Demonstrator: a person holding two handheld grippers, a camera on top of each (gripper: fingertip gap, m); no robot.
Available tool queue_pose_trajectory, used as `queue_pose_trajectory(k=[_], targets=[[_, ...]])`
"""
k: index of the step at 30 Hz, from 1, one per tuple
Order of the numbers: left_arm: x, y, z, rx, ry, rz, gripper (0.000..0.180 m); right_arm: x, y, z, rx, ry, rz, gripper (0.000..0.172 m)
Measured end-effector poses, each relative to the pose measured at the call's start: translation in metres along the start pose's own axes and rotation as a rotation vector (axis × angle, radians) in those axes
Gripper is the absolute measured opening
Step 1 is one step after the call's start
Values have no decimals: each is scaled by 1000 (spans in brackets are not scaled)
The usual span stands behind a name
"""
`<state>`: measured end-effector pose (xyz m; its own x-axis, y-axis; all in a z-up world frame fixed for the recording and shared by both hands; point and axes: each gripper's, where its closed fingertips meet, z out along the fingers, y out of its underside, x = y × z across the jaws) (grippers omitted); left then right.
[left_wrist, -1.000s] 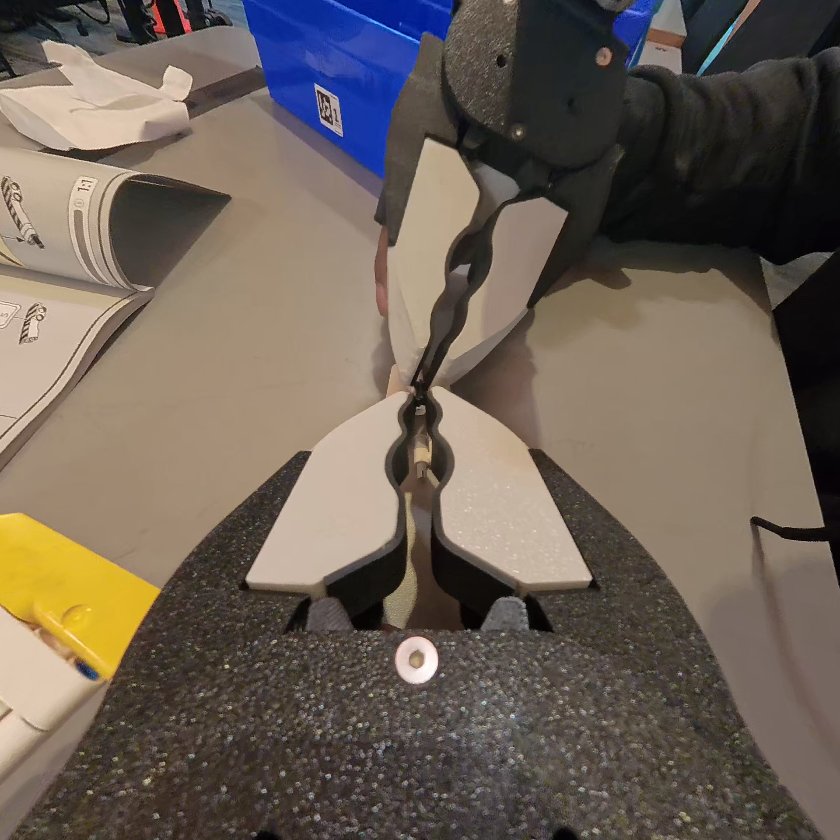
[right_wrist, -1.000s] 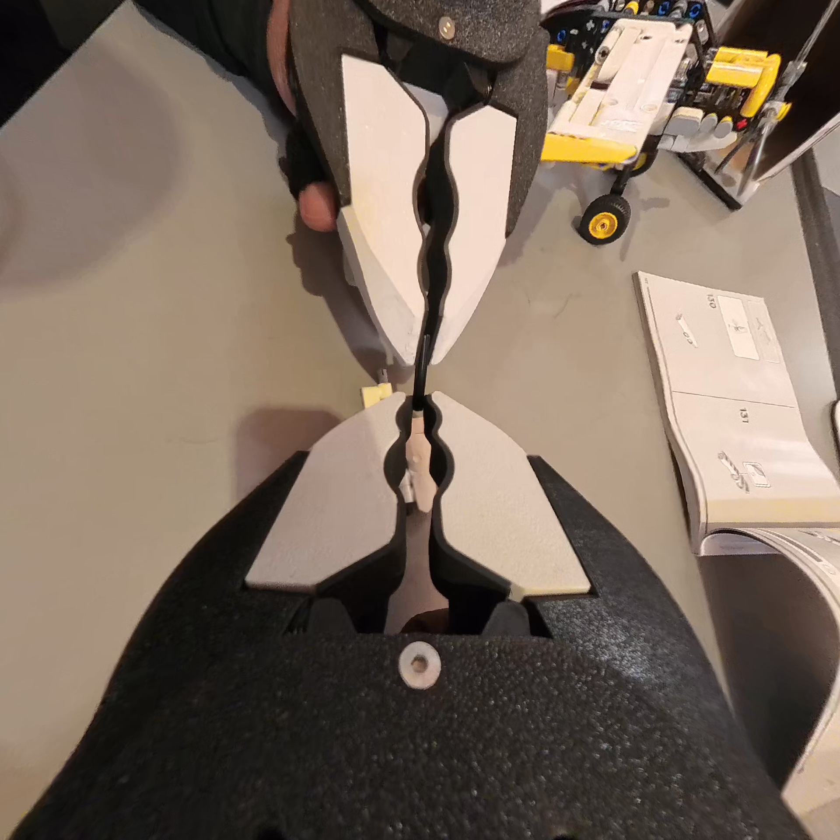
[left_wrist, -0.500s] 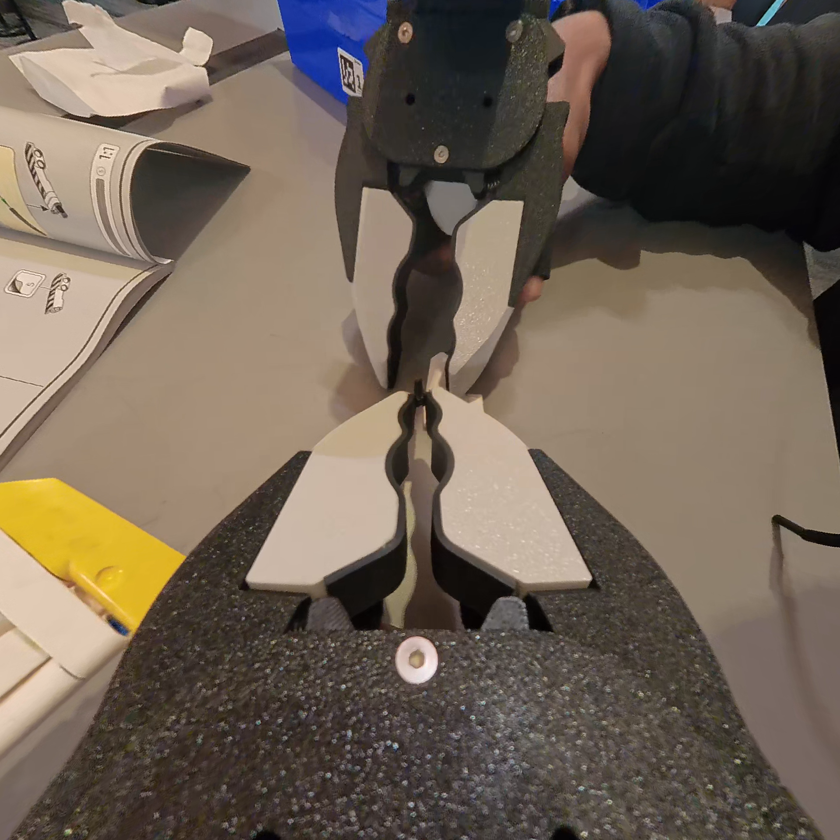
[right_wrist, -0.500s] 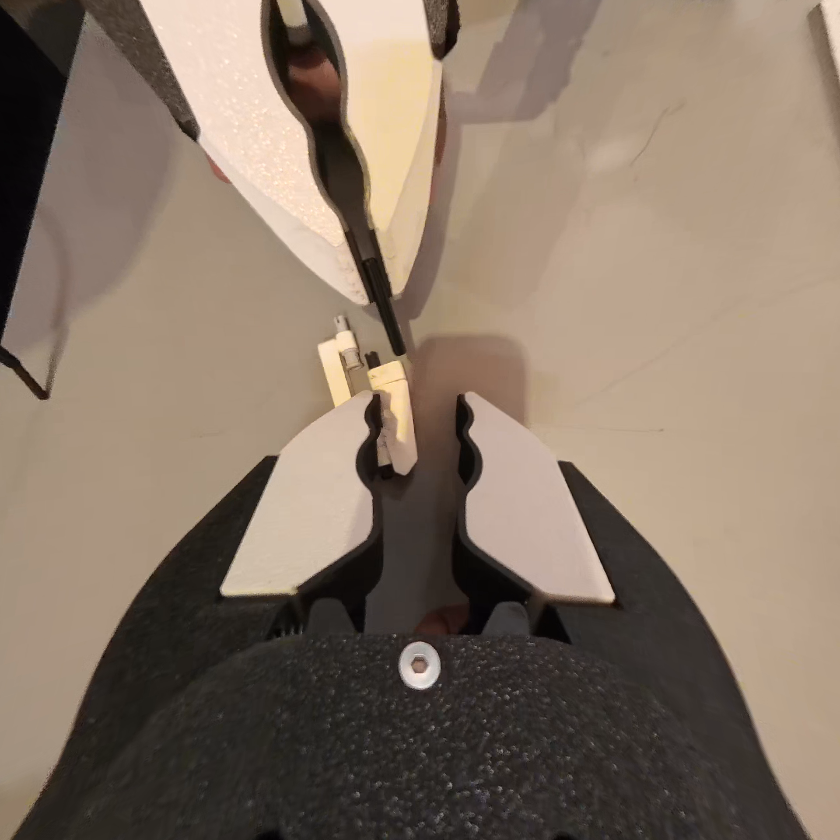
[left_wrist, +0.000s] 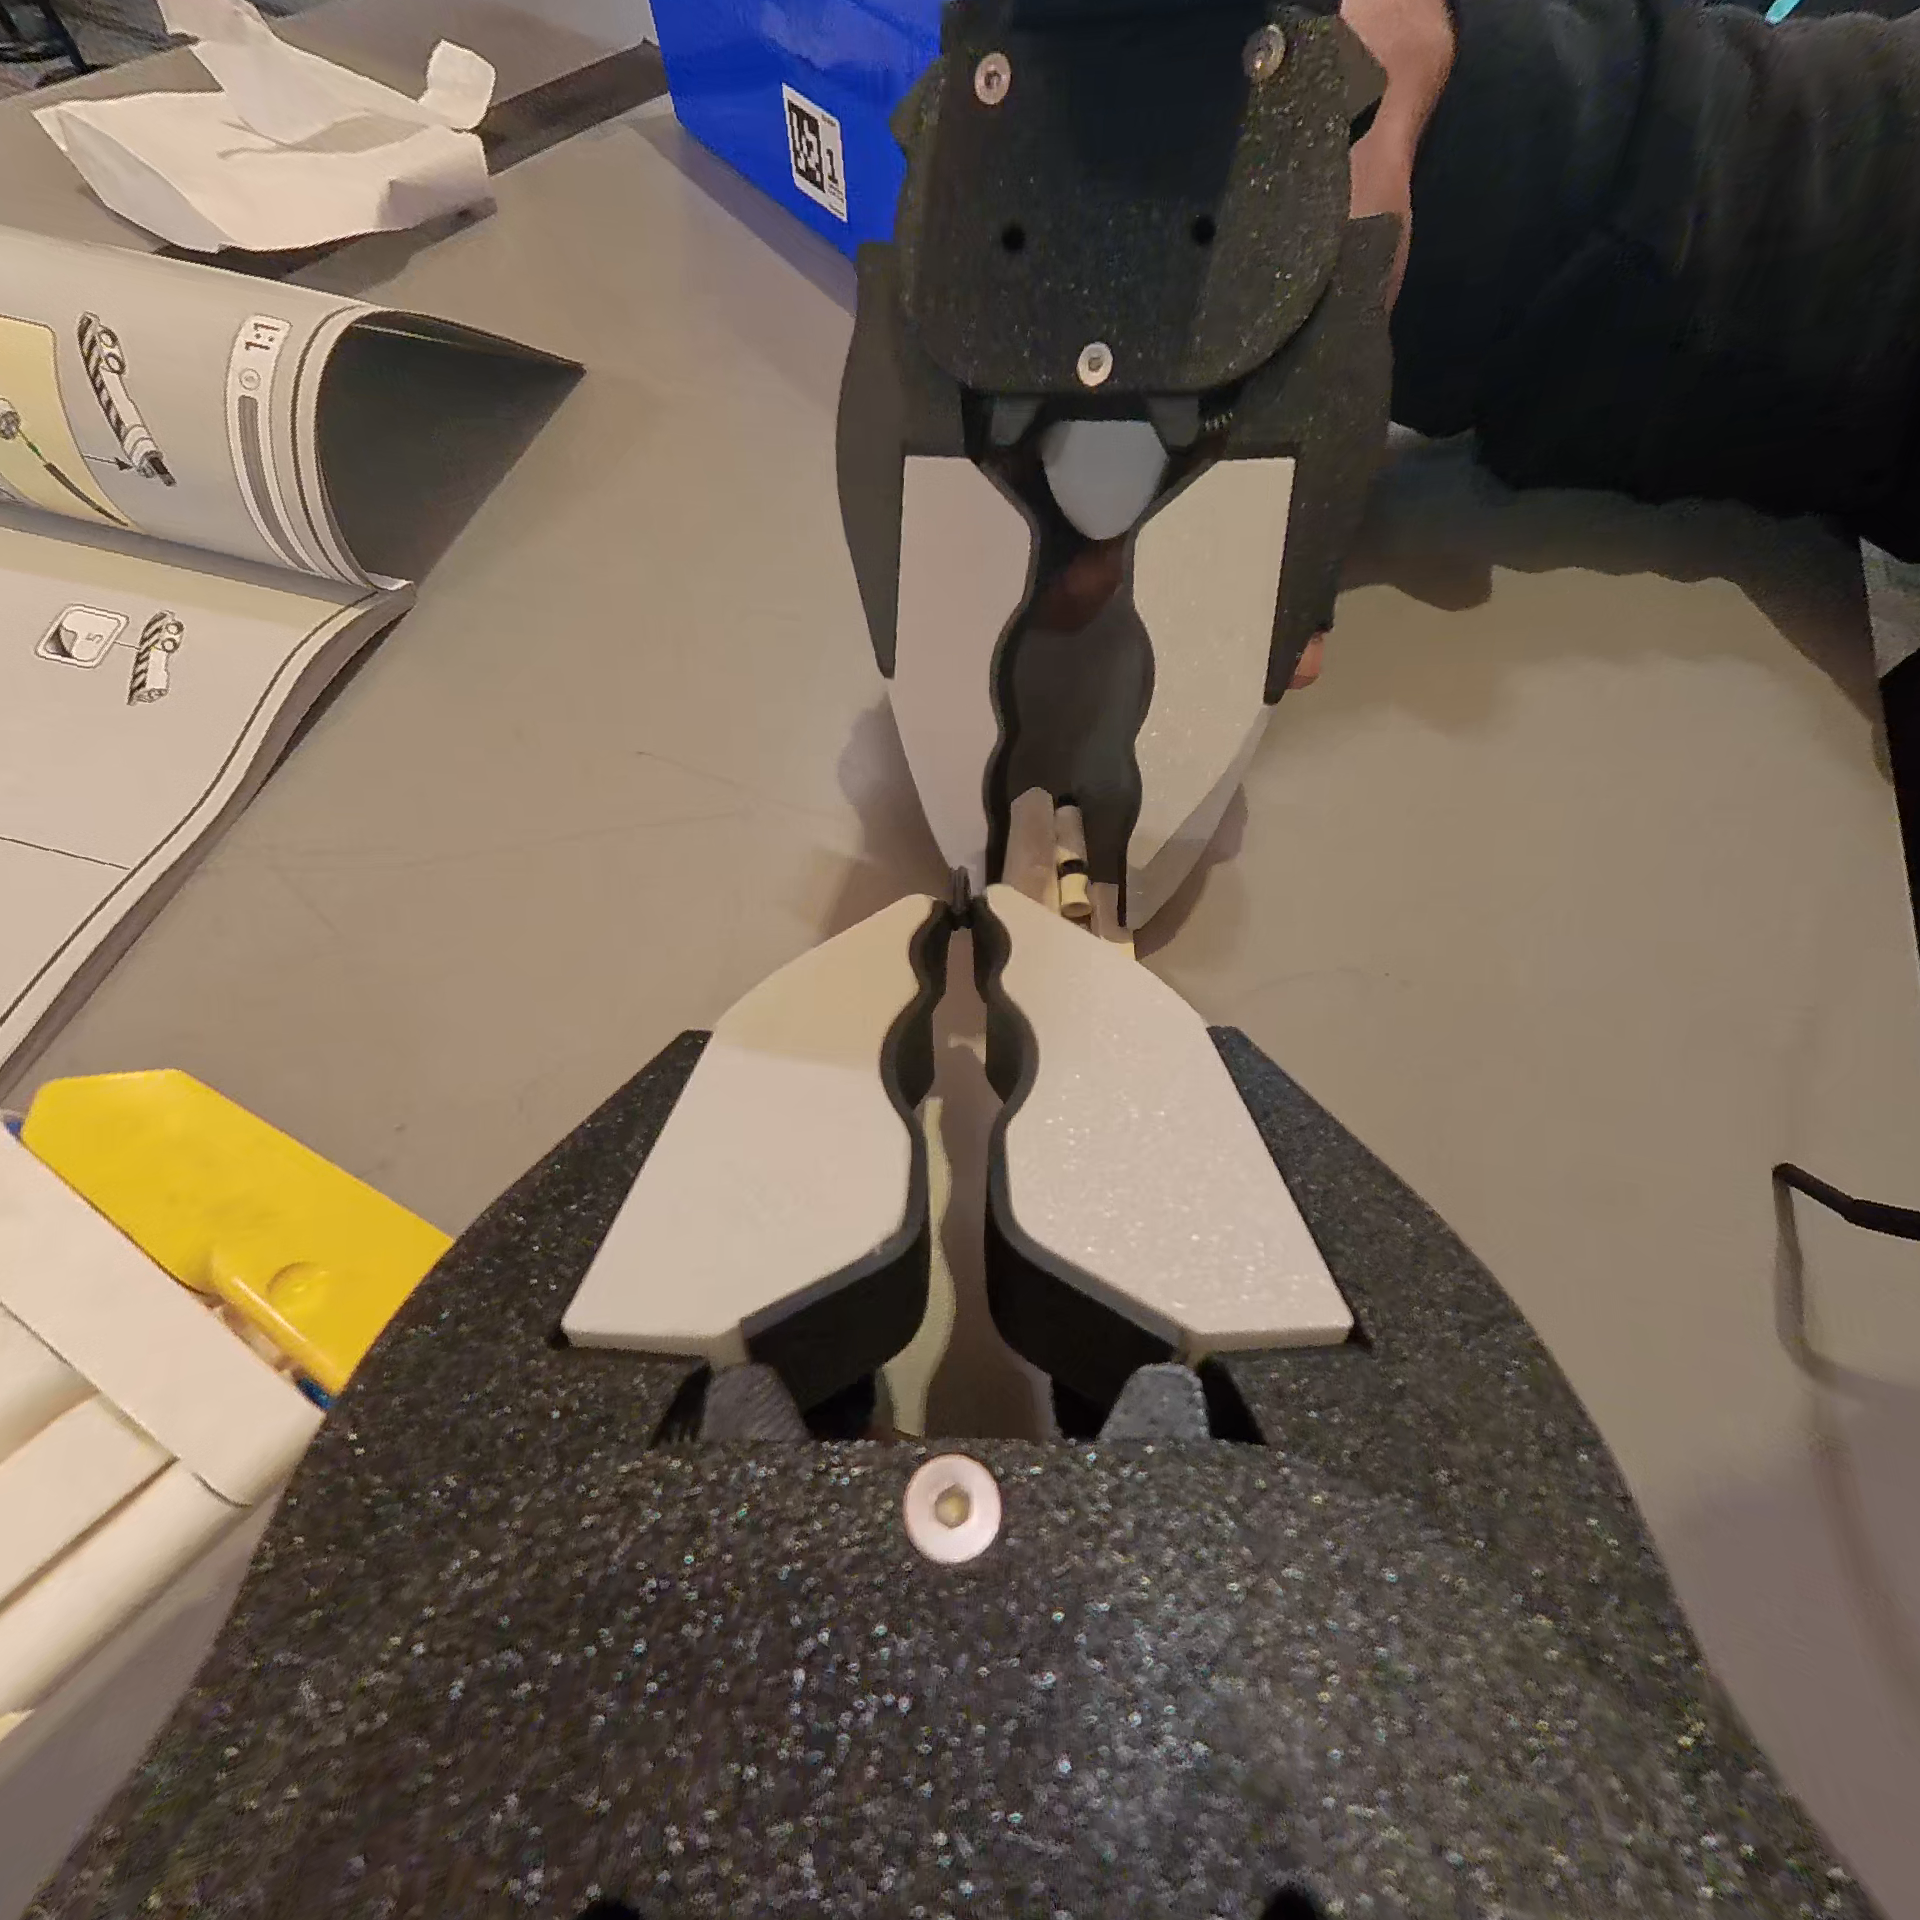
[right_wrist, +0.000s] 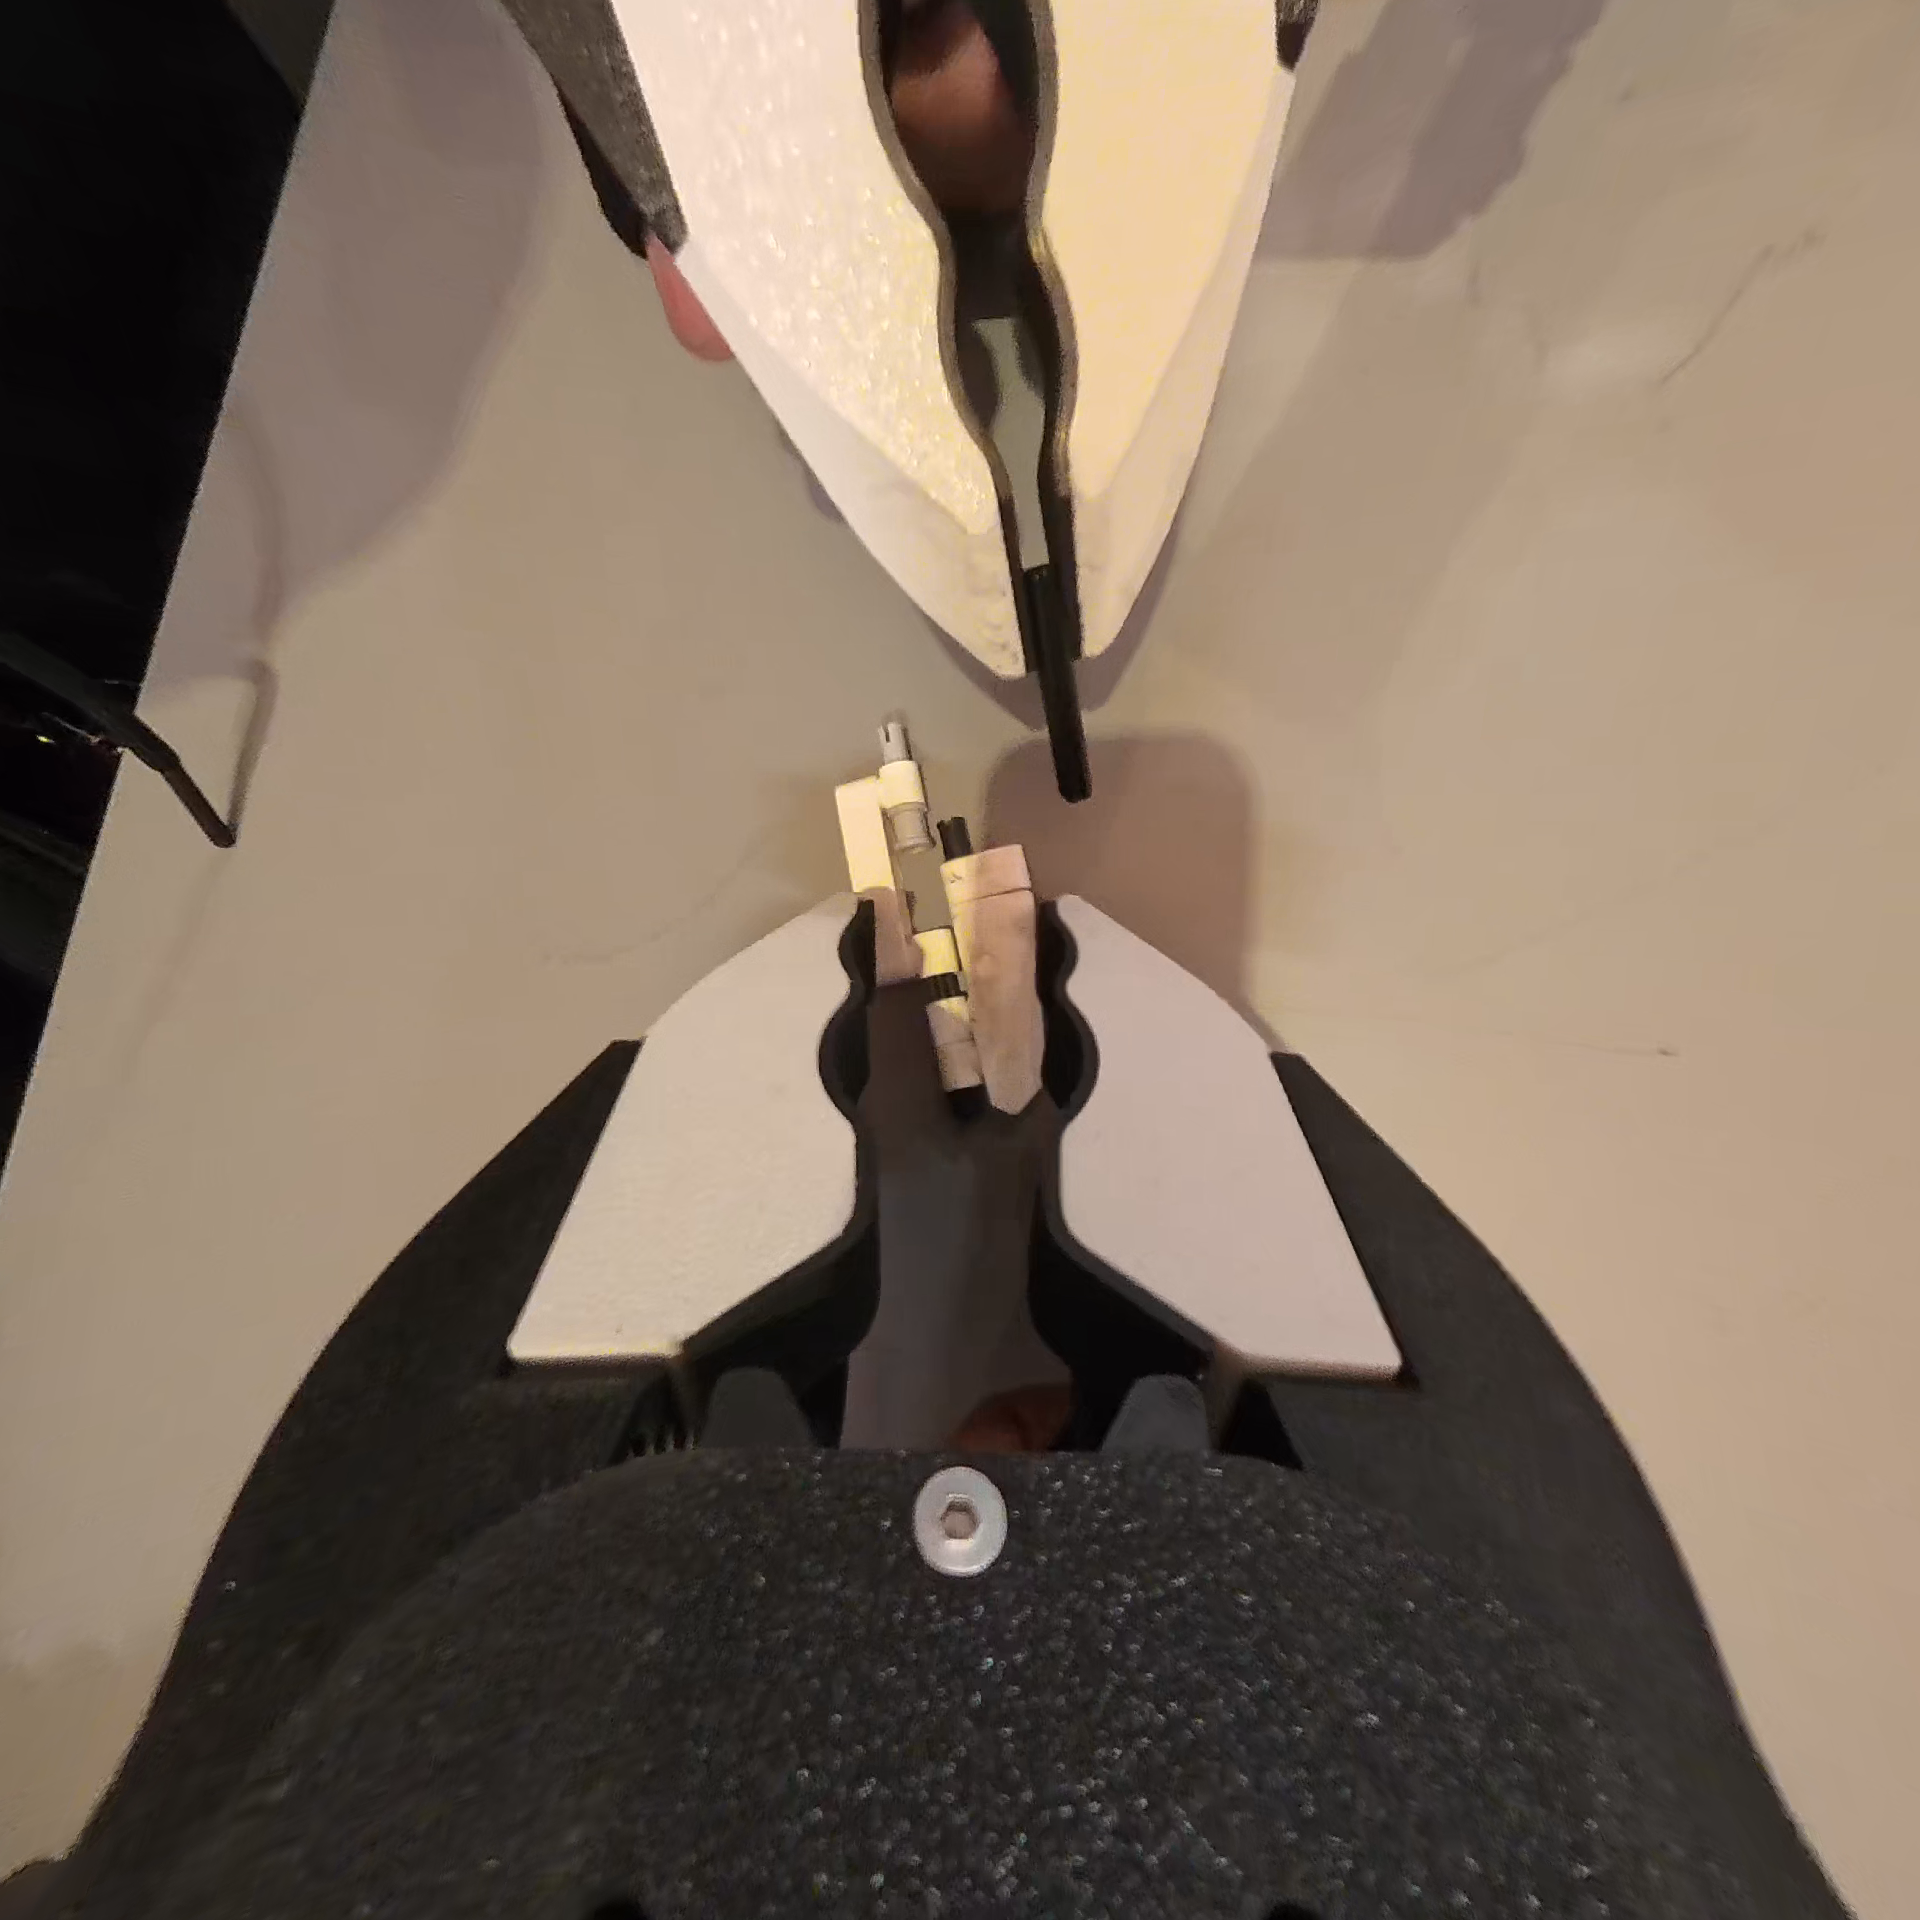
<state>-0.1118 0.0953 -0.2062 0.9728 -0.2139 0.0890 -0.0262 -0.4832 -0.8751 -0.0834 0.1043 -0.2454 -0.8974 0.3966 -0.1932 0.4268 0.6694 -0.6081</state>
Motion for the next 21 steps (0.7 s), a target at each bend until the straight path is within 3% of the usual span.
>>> queue_pose_trajectory(k=[2, 4, 11, 16, 21], targets=[[0, 0, 0, -2, 4, 1, 4, 0, 0, 0, 7, 0, 4, 27], [1, 0, -1, -3, 7, 0, 4, 3, -1, -2, 43, 20, 6, 13], [4, -2, 0, 18, 25, -31, 4, 7, -5, -16, 204, 151, -35, 3], [10, -2, 2, 27, 56, -57, 4, 7, -5, -18, 222, 273, -121, 1], [12, 2, 5, 4, 56, -40, 4, 5, -5, -17, 237, 279, -130, 1]])
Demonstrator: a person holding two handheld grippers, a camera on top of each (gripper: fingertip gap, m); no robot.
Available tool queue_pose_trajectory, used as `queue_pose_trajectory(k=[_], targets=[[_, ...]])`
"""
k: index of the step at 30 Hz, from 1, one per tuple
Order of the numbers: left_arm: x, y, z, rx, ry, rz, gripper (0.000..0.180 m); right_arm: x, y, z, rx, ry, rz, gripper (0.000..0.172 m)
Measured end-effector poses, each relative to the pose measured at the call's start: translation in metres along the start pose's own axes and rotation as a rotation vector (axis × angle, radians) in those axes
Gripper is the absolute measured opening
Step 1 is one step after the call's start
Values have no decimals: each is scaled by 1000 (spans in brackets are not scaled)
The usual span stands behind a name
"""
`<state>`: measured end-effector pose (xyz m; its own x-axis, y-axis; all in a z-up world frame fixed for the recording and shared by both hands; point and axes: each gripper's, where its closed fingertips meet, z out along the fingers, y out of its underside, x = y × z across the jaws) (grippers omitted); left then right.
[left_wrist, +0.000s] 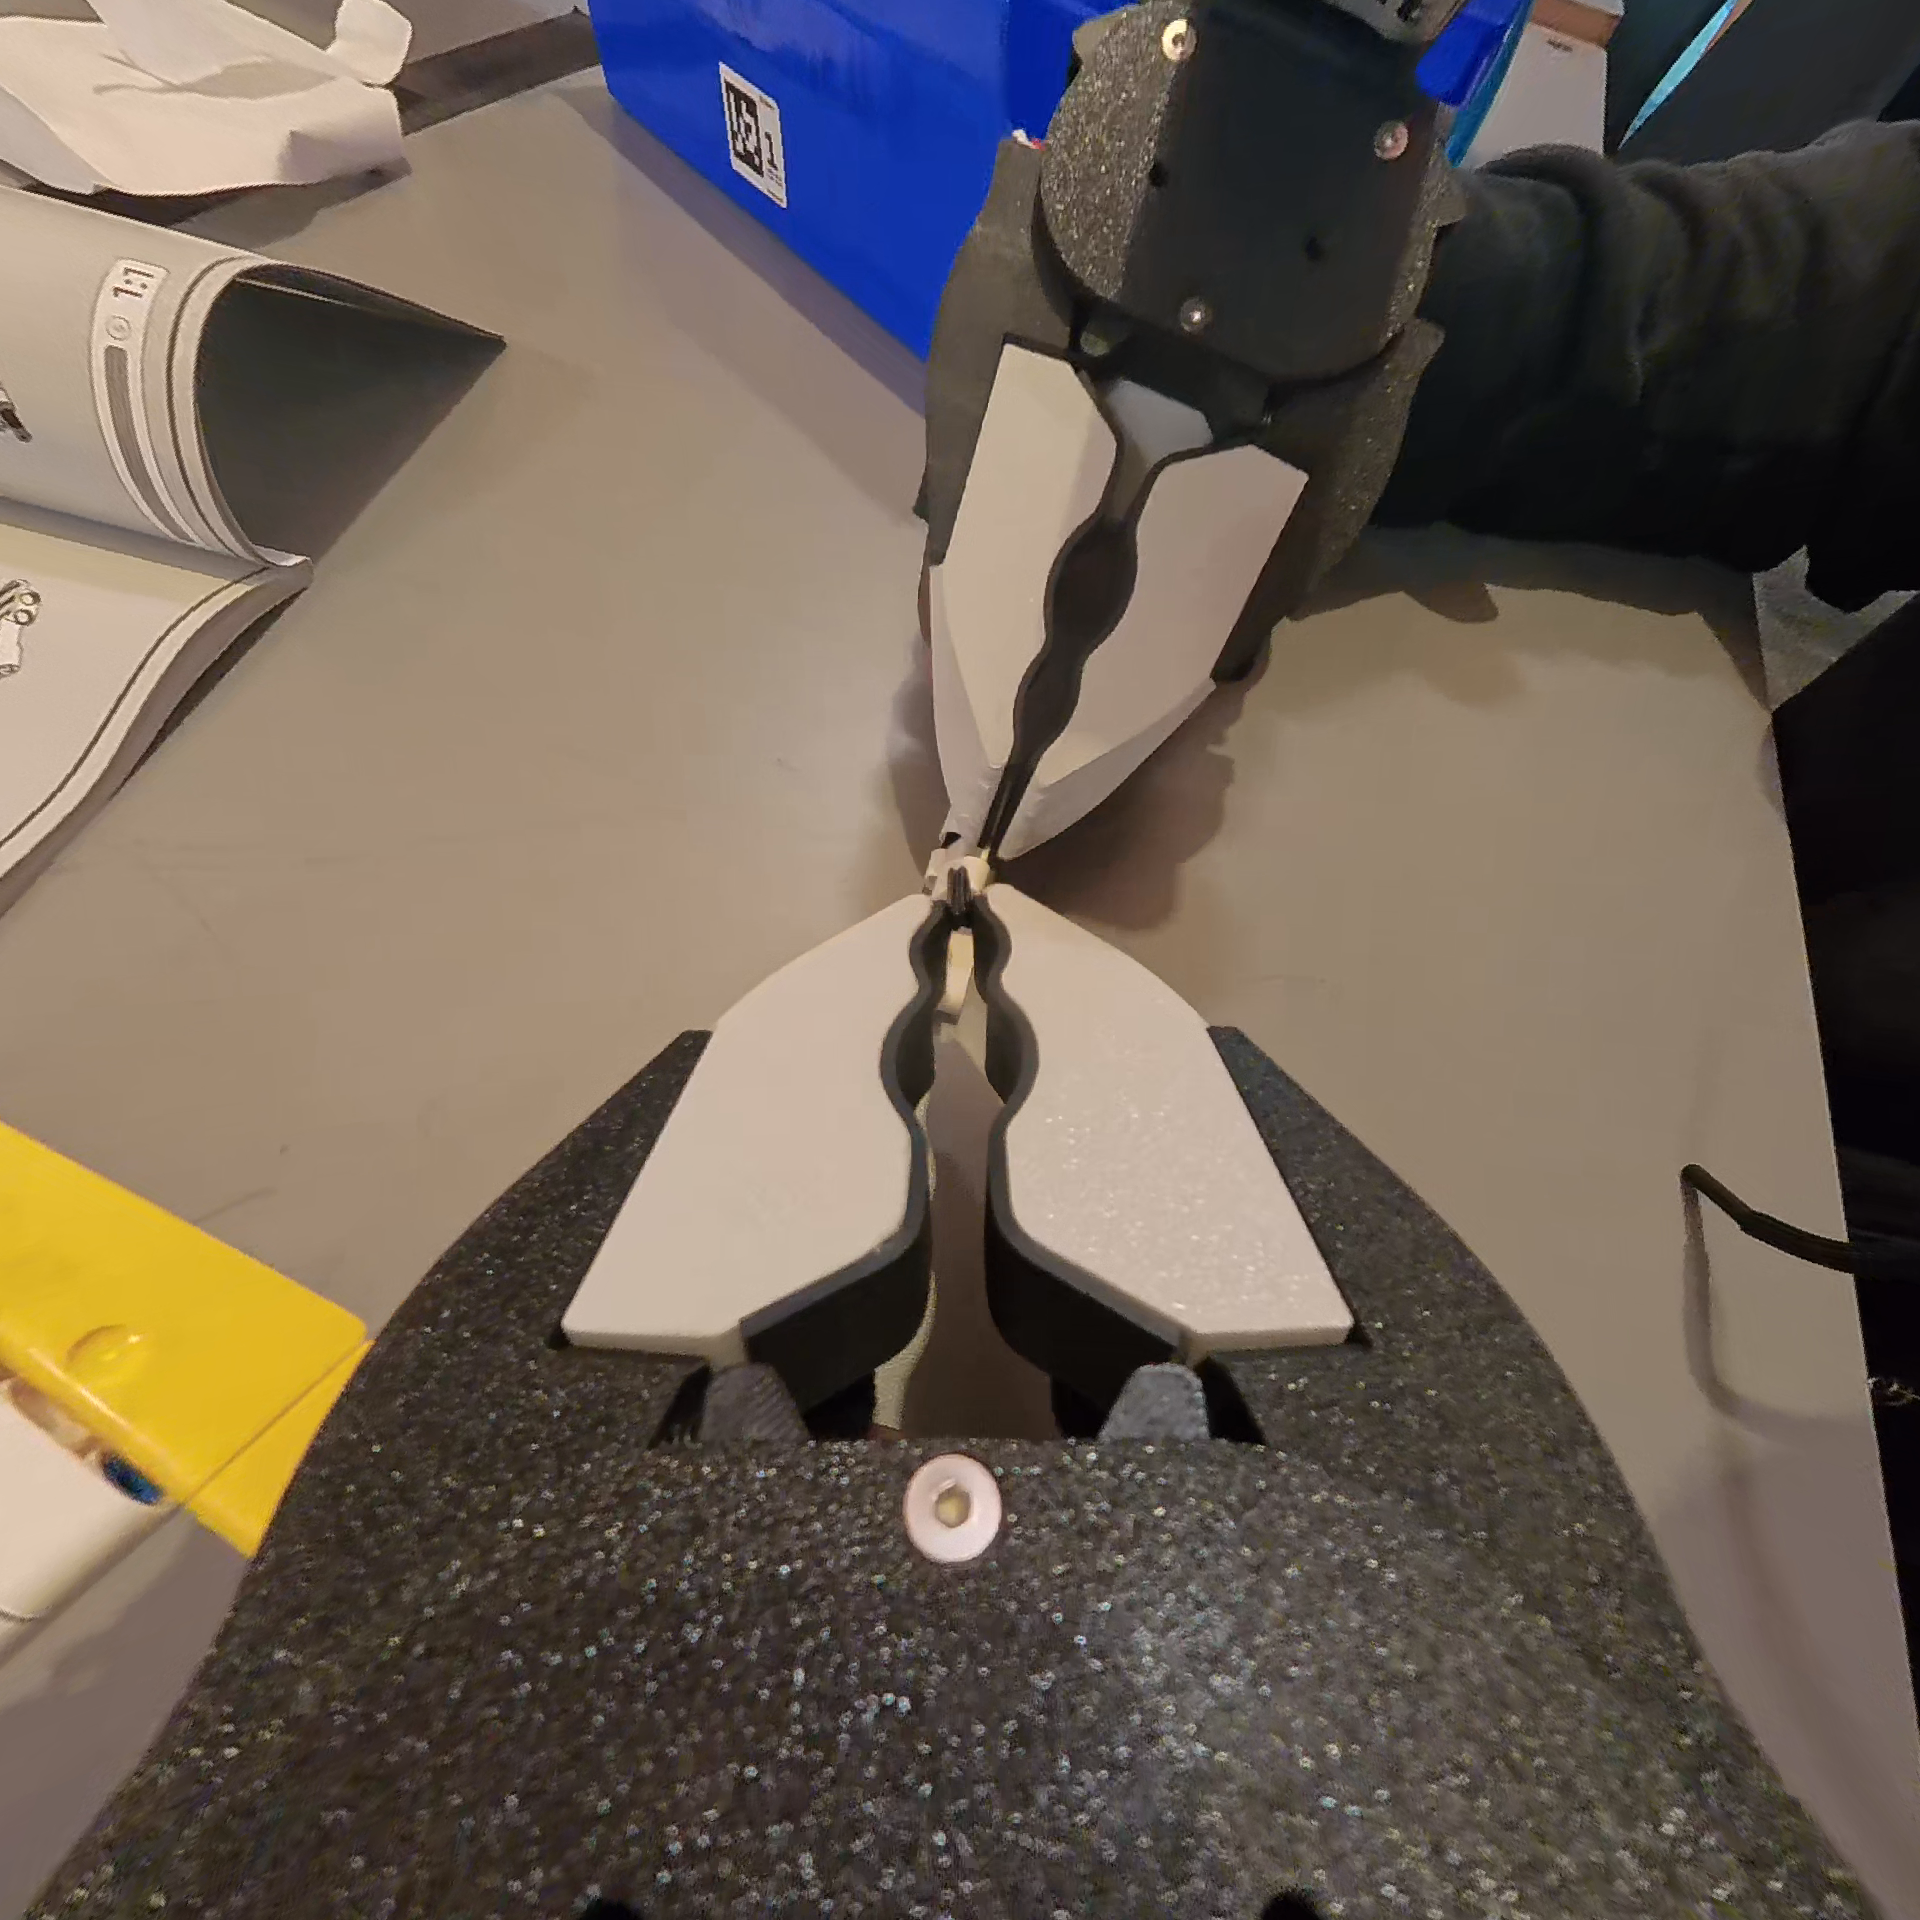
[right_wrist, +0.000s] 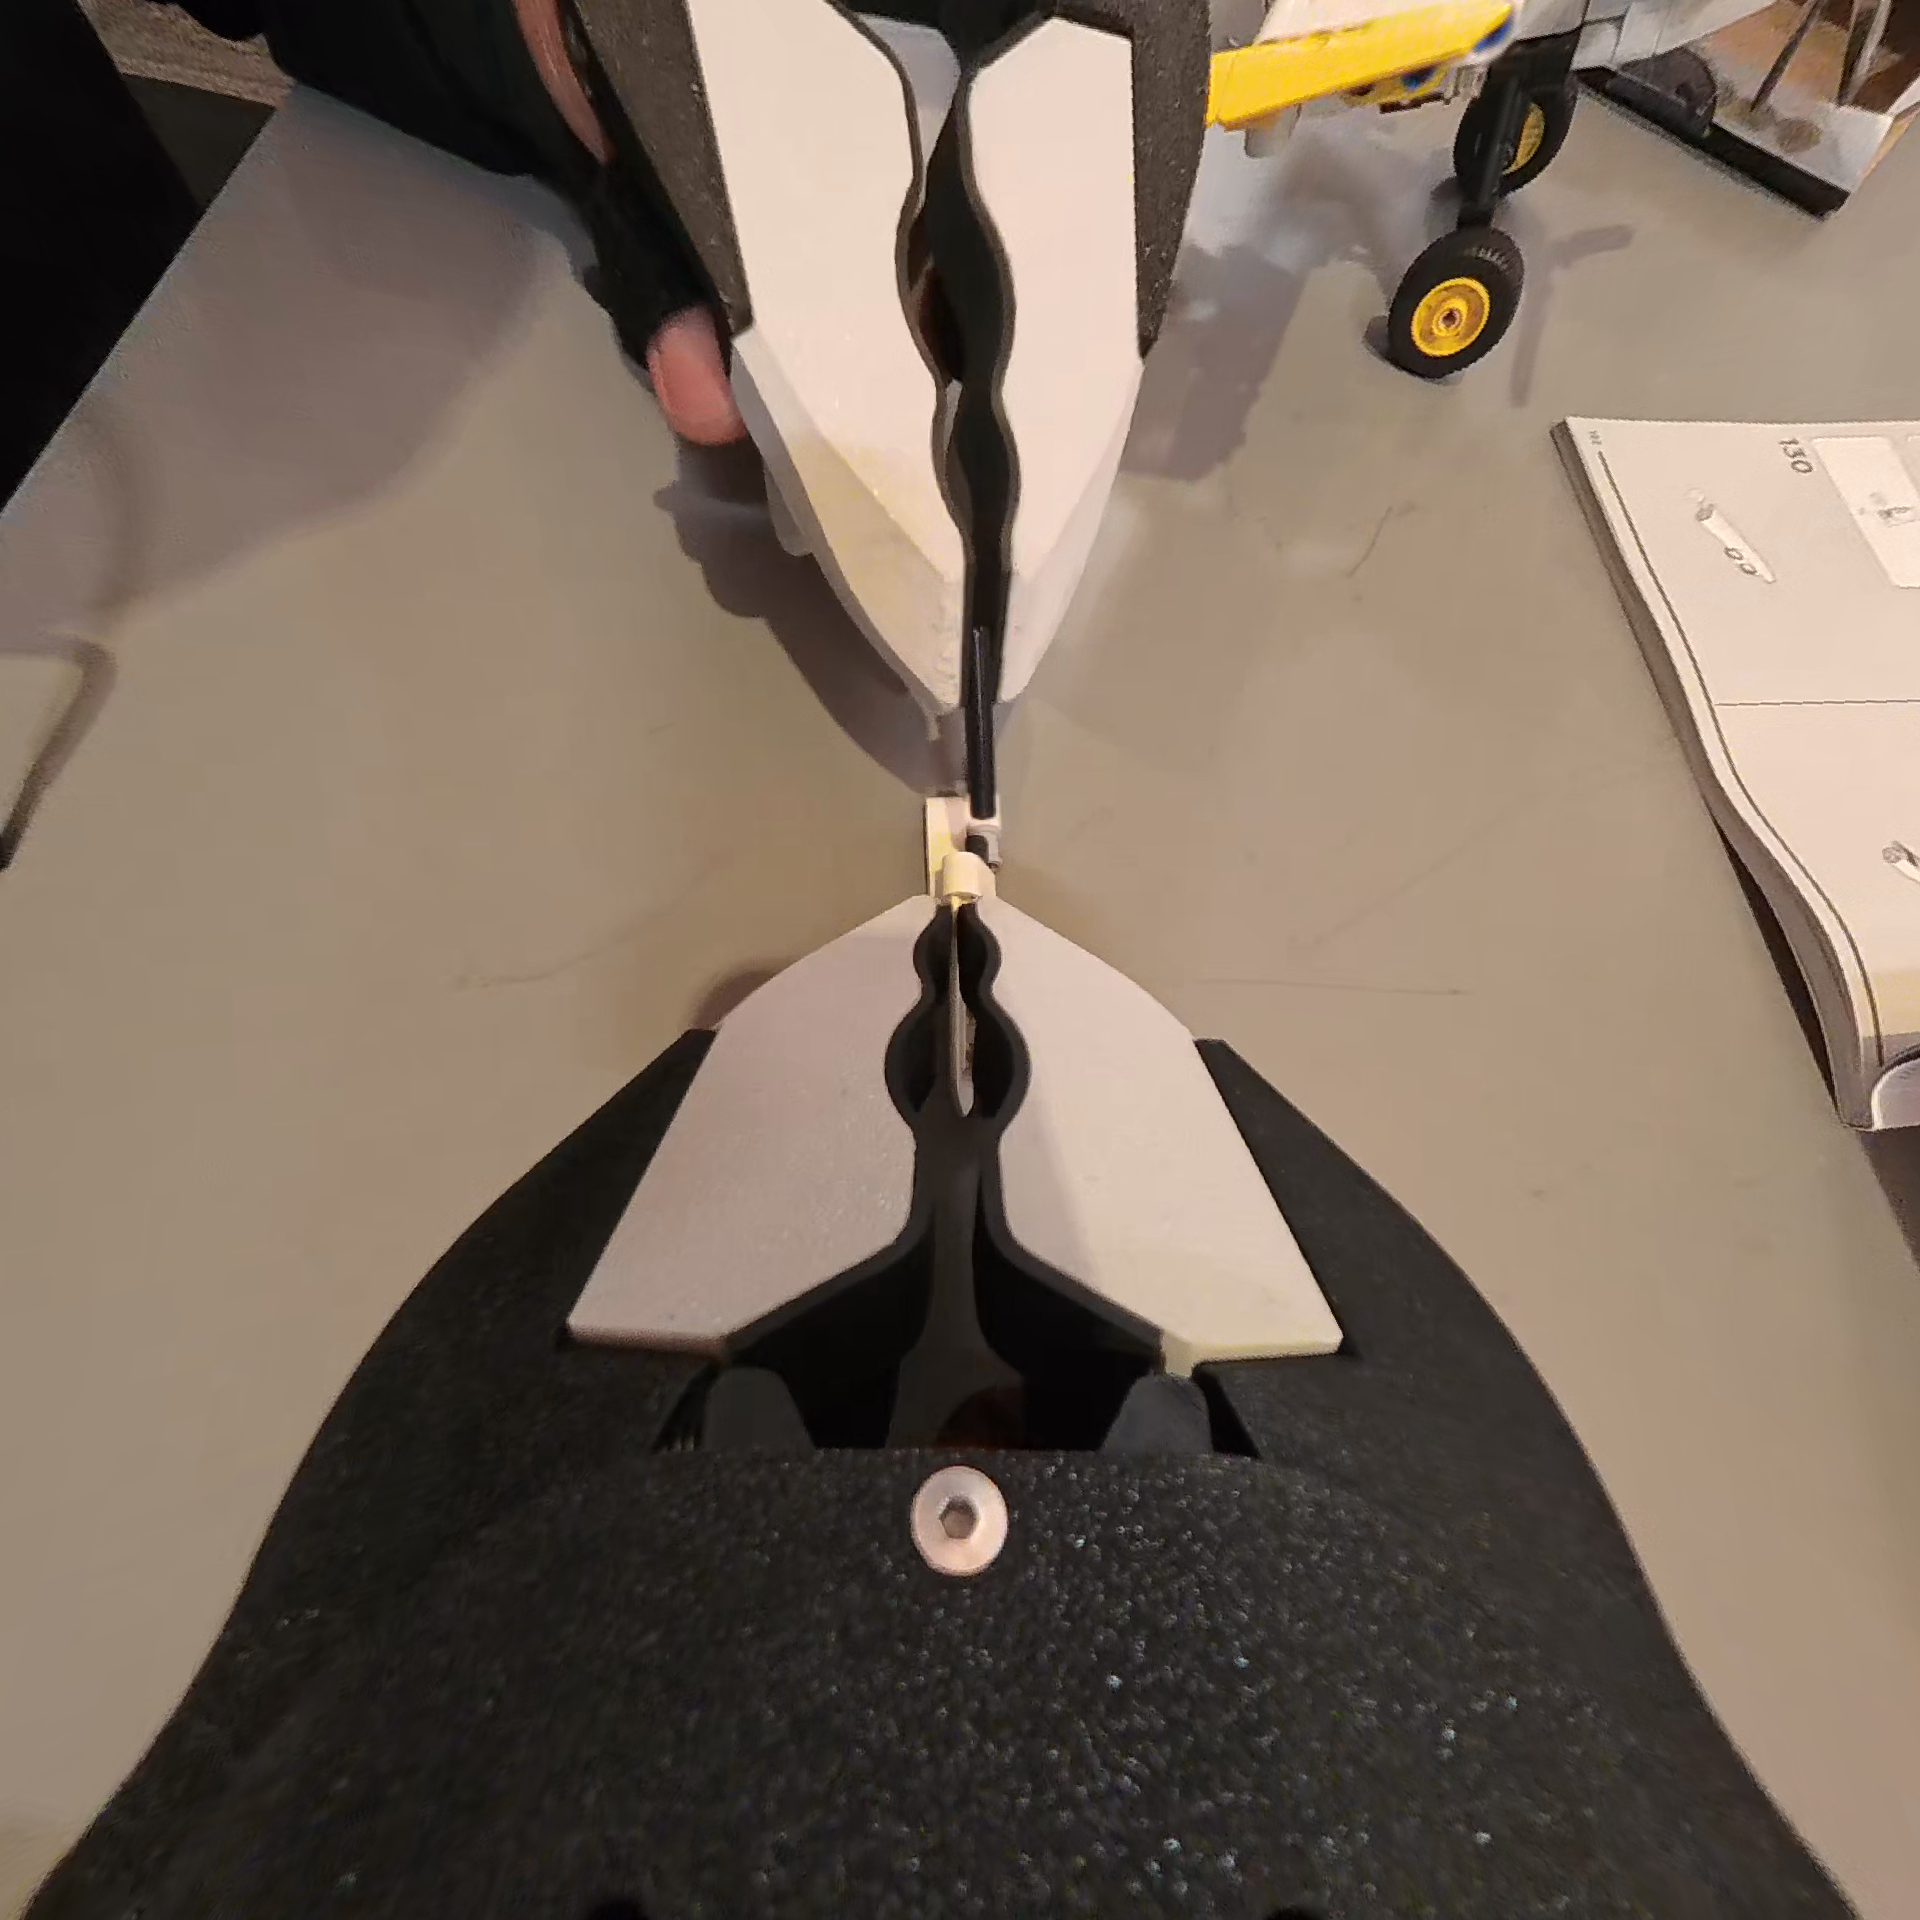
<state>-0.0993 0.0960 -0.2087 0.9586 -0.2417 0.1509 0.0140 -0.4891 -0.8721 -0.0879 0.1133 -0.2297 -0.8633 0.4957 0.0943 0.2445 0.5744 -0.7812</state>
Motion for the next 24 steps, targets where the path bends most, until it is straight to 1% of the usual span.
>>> queue_pose_trajectory(k=[3, 7, 19, 24], targets=[[0, 1, 0, -3, -1, 2, 4, 3, 0, -1, 15, -5, 24, 1], [0, 0, 0, 4, -3, 3, 4, 4, -6, -6, 71, -23, 47, 1], [4, -16, -4, 118, 17, 1, 4, 5, -22, -20, 231, -97, 131, 1], [5, -20, -5, 147, 29, -7, 4, 5, -24, -21, 247, -101, 132, 1]])
